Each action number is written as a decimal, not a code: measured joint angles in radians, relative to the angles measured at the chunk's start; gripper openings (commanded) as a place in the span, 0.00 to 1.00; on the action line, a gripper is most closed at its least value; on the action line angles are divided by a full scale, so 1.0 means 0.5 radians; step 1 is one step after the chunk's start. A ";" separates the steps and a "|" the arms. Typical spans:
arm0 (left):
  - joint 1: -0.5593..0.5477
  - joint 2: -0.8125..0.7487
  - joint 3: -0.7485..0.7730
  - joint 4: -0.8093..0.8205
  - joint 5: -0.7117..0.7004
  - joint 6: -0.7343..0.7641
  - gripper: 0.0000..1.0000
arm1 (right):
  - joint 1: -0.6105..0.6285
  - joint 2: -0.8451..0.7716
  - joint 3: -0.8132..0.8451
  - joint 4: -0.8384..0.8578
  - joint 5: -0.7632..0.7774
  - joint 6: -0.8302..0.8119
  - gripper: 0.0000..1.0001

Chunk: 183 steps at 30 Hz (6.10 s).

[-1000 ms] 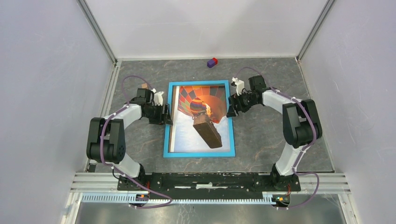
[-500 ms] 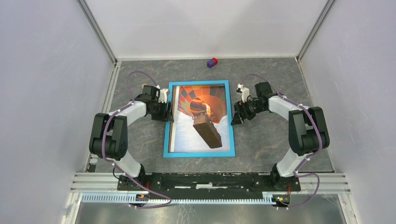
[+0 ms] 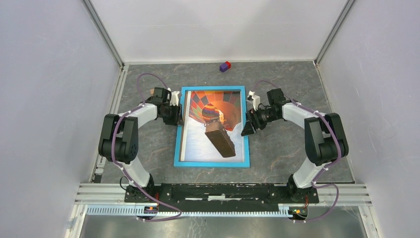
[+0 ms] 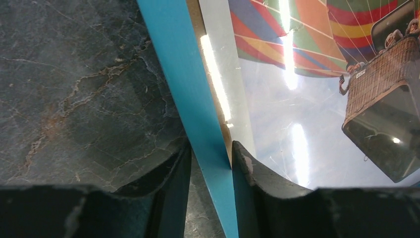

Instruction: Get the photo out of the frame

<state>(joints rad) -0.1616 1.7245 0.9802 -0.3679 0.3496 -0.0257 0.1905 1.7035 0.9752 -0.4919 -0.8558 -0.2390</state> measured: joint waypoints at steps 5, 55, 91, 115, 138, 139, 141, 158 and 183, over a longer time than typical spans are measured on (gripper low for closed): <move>0.005 0.008 0.005 0.002 0.001 -0.019 0.27 | 0.011 0.002 0.000 0.008 0.056 0.020 0.83; 0.622 0.083 0.011 -0.091 0.488 -0.147 0.60 | -0.086 -0.005 -0.104 0.340 0.276 0.121 0.47; 0.622 0.055 -0.037 0.114 0.499 -0.148 0.67 | 0.040 0.249 0.003 0.884 0.699 0.536 0.33; 0.622 0.055 -0.037 0.120 0.499 -0.148 0.67 | 0.117 0.249 0.024 0.897 0.925 0.463 0.17; 0.621 0.055 -0.039 0.123 0.497 -0.148 0.67 | 0.261 0.301 0.123 0.890 1.143 0.407 0.31; 0.621 0.055 -0.039 0.123 0.497 -0.148 0.67 | 0.268 0.303 0.130 0.885 1.146 0.403 0.32; 0.621 0.055 -0.039 0.123 0.497 -0.148 0.67 | 0.280 0.307 0.142 0.872 1.149 0.392 0.36; 0.555 0.056 -0.037 0.156 0.452 -0.148 0.66 | 0.352 0.377 0.269 0.794 1.201 0.343 0.56; 0.555 0.057 -0.032 0.160 0.363 -0.150 0.61 | 0.327 0.404 0.335 0.746 1.108 0.295 0.69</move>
<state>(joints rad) 0.1162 1.7531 0.9642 -0.2878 0.5312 -0.1005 0.3542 1.9057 1.1427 -0.1188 -0.3019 -0.0914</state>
